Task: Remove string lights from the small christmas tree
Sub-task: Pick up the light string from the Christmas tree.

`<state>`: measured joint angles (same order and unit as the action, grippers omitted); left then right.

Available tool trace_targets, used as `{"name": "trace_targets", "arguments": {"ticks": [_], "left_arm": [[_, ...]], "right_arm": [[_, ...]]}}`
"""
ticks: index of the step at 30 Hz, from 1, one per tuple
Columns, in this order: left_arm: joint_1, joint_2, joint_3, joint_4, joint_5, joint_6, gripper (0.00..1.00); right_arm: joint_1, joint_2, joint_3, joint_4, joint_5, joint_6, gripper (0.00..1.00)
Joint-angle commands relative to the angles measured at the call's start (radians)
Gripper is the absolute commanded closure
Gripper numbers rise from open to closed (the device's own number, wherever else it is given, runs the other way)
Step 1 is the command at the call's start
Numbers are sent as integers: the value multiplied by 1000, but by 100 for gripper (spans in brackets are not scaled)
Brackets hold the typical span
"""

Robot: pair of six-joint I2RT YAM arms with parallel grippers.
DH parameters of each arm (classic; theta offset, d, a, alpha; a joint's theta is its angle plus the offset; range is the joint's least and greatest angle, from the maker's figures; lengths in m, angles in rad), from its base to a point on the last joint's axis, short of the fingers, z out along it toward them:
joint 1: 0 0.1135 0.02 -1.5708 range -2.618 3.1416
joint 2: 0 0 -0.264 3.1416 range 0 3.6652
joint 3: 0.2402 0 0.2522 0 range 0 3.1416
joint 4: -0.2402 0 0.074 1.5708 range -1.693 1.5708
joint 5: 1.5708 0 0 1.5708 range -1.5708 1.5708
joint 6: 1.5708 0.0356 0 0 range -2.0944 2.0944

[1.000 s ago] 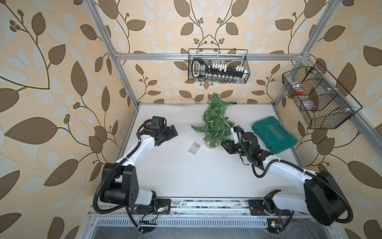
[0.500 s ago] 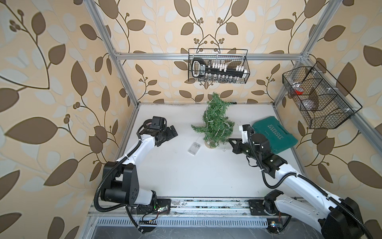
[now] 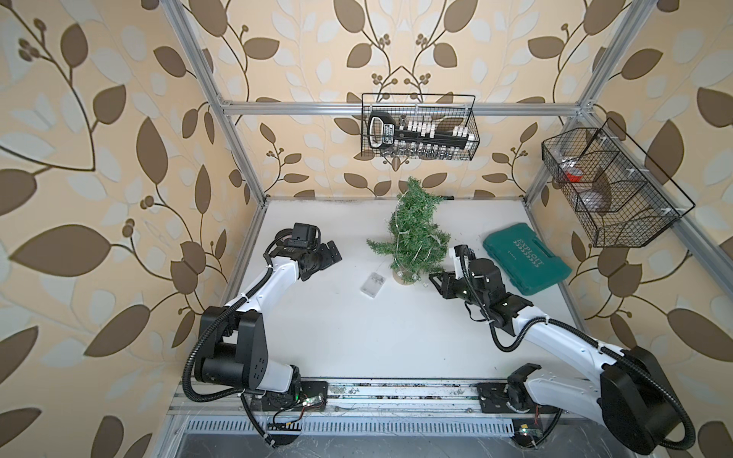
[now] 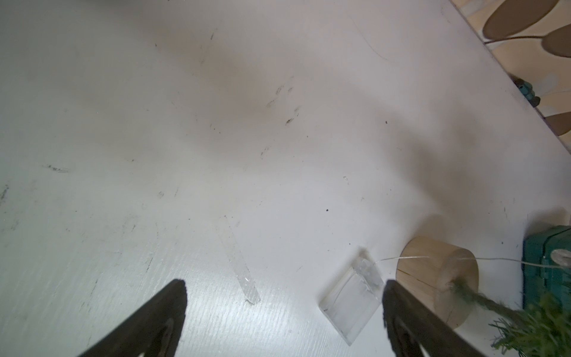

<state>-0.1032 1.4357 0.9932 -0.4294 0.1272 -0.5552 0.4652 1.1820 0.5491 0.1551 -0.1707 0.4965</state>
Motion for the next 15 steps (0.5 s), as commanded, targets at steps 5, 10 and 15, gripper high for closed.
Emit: {"name": "trace_targets", "arguments": {"ticks": [5, 10, 15], "left_arm": [[4, -1, 18, 18, -1, -12, 1], [5, -1, 15, 18, -13, -6, 1], [5, -1, 3, 32, -12, -11, 1]], "right_arm": [[27, 61, 52, 51, -14, -32, 67], [32, 19, 31, 16, 0, -37, 69], [36, -8, 27, -7, -5, -50, 69]]}}
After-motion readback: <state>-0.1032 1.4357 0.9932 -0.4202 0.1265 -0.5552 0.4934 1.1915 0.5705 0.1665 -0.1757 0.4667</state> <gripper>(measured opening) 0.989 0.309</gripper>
